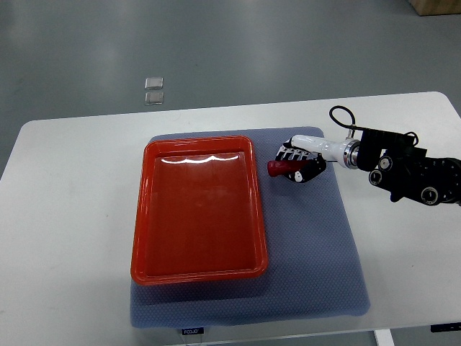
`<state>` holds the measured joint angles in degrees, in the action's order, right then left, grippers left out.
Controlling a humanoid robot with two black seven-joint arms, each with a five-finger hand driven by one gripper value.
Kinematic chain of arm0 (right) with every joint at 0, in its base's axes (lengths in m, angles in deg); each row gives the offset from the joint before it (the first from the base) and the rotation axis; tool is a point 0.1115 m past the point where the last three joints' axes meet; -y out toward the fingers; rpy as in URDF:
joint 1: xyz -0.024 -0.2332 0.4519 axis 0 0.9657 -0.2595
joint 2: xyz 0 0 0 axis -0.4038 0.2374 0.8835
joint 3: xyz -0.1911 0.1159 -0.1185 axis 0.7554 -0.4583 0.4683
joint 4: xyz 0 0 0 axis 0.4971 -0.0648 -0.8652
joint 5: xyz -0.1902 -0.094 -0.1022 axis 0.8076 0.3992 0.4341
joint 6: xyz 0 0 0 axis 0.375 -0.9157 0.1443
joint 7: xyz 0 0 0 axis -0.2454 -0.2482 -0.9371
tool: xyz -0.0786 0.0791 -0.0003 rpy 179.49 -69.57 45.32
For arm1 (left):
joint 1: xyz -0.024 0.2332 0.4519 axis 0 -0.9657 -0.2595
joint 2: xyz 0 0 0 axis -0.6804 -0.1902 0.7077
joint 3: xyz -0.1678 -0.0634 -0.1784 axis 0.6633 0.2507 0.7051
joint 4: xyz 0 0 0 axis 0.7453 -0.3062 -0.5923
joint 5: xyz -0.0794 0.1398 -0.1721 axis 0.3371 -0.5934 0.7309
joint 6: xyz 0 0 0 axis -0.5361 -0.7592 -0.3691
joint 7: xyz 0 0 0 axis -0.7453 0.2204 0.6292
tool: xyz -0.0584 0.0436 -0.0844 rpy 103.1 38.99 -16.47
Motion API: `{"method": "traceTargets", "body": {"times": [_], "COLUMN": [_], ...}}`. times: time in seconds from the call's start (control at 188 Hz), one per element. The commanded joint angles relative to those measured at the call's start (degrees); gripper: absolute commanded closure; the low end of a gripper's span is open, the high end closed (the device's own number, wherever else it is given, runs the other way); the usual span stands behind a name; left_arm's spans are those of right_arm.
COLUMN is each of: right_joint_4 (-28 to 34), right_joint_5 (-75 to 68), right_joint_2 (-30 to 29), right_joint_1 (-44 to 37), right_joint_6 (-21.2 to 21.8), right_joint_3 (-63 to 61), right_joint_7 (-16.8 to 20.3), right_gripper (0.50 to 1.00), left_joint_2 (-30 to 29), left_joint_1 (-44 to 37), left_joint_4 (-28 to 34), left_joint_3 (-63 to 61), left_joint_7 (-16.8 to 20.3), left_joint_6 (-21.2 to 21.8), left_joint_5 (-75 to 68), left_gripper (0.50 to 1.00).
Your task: Place red pepper on red tray
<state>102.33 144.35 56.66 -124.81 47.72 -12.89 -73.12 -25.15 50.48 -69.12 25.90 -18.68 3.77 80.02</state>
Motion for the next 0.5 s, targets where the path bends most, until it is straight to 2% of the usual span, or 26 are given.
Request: {"method": "traceTargets", "body": {"times": [0.0,0.293,0.495], "right_joint_4": [0.6,1.4,0.7], "right_joint_5": [-0.4,-1.3,-1.6], "right_joint_2": [1.2,0.0,-8.8], "right_joint_1": [-1.8,-8.8,-11.7], "right_joint_6": [0.1,1.7,1.9], "right_joint_3": [-0.1,-0.3,0.3], "right_joint_7": [0.0,0.1,0.3], "right_gripper": [1.0,1.0,1.0], "left_joint_2": [0.0,0.0,0.0], "left_joint_1": [0.1,0.1,0.0], "left_joint_4": [0.0,0.0,0.0], "left_joint_3": [0.0,-0.1,-0.1], "left_joint_7": [0.0,0.0,0.0], "left_joint_6": [0.0,0.0,0.0], "left_joint_5": [0.0,0.0,0.0], "left_gripper": [0.5,0.5,0.5]}}
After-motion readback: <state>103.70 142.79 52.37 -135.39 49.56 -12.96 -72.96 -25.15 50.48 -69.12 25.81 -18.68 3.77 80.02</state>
